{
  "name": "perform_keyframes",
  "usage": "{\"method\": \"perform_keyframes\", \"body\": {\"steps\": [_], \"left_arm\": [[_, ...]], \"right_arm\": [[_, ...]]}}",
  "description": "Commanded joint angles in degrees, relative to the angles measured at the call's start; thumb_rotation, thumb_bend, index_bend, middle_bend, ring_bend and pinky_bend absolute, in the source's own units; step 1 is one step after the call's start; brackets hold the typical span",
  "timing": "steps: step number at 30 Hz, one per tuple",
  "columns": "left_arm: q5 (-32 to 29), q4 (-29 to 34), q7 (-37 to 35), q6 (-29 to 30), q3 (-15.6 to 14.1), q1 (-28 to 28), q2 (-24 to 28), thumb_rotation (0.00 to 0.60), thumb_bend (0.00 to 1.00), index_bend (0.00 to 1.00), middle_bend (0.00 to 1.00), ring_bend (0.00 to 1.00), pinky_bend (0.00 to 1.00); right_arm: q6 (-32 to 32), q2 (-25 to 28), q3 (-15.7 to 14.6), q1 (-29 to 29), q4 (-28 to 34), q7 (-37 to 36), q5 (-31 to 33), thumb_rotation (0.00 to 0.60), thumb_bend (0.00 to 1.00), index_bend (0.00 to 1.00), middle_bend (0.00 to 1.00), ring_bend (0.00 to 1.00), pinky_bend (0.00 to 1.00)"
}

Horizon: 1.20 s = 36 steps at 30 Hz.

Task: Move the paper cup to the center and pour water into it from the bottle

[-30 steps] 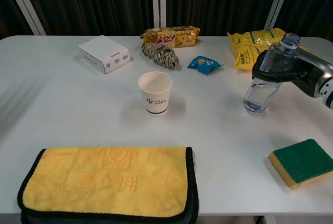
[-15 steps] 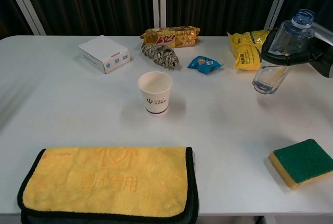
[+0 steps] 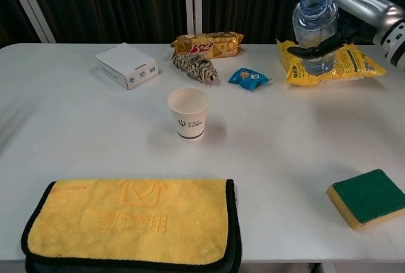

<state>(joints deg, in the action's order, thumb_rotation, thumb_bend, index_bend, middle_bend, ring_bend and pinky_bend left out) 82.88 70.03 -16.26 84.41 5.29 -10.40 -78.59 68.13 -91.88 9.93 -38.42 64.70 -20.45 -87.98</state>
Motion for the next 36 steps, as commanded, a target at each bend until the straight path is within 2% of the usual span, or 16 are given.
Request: {"method": "perform_keyframes", "body": {"steps": [1,12,18,25,36], "left_arm": [[0.4,-0.4,-1.0,0.1,-0.3,0.3,-0.3,0.6,0.04,0.04,0.09,0.01,0.17],[1.3,-0.4,-2.5,1.1,-0.6,1.2,0.2,0.6,0.04,0.04,0.09,0.01,0.17],[1.1,-1.2,-3.7,0.9,-0.4,1.4,0.3,0.6,0.04,0.04,0.09,0.01,0.17],[0.7,-1.8,-5.1,0.9,-0.1,1.7,0.4,0.6,0.04,0.04,0.09,0.01,0.17],[0.6,-3.1,-6.9,1.0,0.1,2.3,0.3,0.6,0.04,0.04,0.09,0.01,0.17]], "right_arm": [[-2.6,-1.1,1.9,-2.6,1.5,5.2,1.8,0.6,0.3,0.86,0.66,0.49,0.49],[-6.6,-5.8,4.6,-6.8,0.7,18.4,6.5,0.6,0.34,0.86,0.66,0.5,0.5],[-8.5,-8.4,5.5,-8.7,-1.6,22.7,8.8,0.6,0.36,0.86,0.66,0.5,0.5],[-10.4,-10.5,4.5,-11.1,-5.4,27.4,8.4,0.6,0.36,0.86,0.67,0.5,0.5],[-11.4,-12.8,2.5,-12.8,-8.7,30.1,7.0,0.6,0.36,0.86,0.66,0.5,0.5]]}}
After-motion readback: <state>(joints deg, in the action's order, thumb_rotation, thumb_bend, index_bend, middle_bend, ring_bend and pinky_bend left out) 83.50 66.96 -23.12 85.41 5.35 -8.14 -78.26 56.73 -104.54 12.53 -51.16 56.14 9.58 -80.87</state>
